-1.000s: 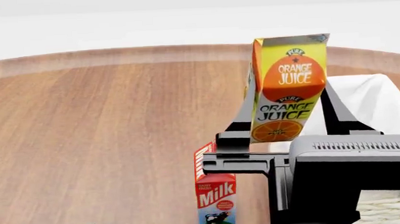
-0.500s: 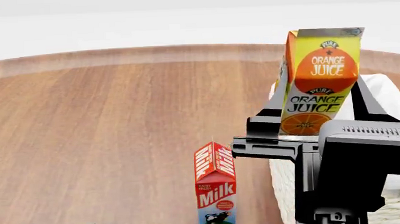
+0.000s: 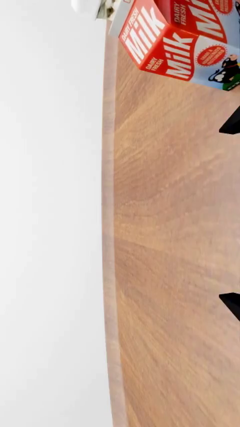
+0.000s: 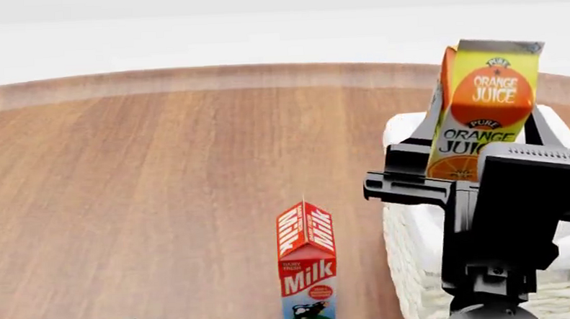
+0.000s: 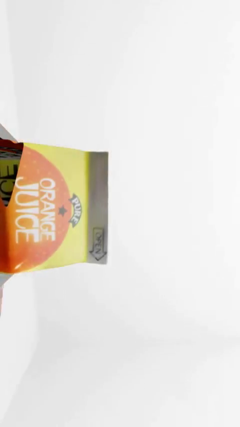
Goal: Pick up the orange juice, and put it in the basket.
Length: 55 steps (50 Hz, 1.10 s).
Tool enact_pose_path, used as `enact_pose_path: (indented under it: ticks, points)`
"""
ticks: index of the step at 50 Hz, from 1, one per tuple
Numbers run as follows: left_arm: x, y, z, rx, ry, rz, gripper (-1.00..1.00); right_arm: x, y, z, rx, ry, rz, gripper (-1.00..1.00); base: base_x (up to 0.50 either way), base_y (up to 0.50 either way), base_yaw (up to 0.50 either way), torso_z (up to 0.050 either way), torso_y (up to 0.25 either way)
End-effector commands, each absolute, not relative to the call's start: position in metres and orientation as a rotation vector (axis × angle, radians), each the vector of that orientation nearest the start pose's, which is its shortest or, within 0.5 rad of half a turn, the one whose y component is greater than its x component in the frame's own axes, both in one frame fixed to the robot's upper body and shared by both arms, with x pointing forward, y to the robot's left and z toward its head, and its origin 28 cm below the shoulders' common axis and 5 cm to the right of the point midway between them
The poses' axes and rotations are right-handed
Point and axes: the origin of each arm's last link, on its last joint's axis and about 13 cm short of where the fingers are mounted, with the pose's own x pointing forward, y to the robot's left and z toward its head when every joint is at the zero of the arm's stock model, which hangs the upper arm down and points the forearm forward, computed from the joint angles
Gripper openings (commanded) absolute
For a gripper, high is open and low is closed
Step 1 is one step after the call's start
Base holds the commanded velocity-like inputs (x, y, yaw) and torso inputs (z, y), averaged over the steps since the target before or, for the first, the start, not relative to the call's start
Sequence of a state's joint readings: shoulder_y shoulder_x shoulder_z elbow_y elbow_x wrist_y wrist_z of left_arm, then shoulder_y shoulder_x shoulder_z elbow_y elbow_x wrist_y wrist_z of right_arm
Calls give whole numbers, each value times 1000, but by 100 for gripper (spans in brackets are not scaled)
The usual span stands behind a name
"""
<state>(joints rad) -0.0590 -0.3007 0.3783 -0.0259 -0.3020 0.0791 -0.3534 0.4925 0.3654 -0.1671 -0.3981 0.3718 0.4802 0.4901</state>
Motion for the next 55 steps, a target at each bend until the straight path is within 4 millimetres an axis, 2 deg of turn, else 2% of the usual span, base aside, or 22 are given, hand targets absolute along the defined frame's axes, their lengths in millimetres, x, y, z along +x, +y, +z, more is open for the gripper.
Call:
enact_pose_path:
  ticks: [1, 9, 17, 30, 39, 55]
  points:
    - [211, 205, 13, 0, 0, 0, 100, 292, -126, 189, -47, -331, -231, -100, 0, 0, 0, 0, 0]
    - [211, 205, 13, 0, 0, 0, 100, 309, -126, 194, -39, -321, -233, -100, 0, 0, 0, 1, 0]
    - [211, 205, 13, 0, 0, 0, 100, 329, -128, 187, -46, -288, -257, -100, 0, 0, 0, 0, 1]
    - [211, 205, 13, 0, 0, 0, 100, 343, -134, 192, -17, -268, -294, -100, 0, 0, 0, 0, 1]
    - [211, 205, 13, 0, 0, 0, 100, 359, -140, 180, 2, -230, -320, -100, 0, 0, 0, 0, 1]
    - [211, 205, 13, 0, 0, 0, 100, 372, -138, 177, -13, -205, -340, -100, 0, 0, 0, 1, 1]
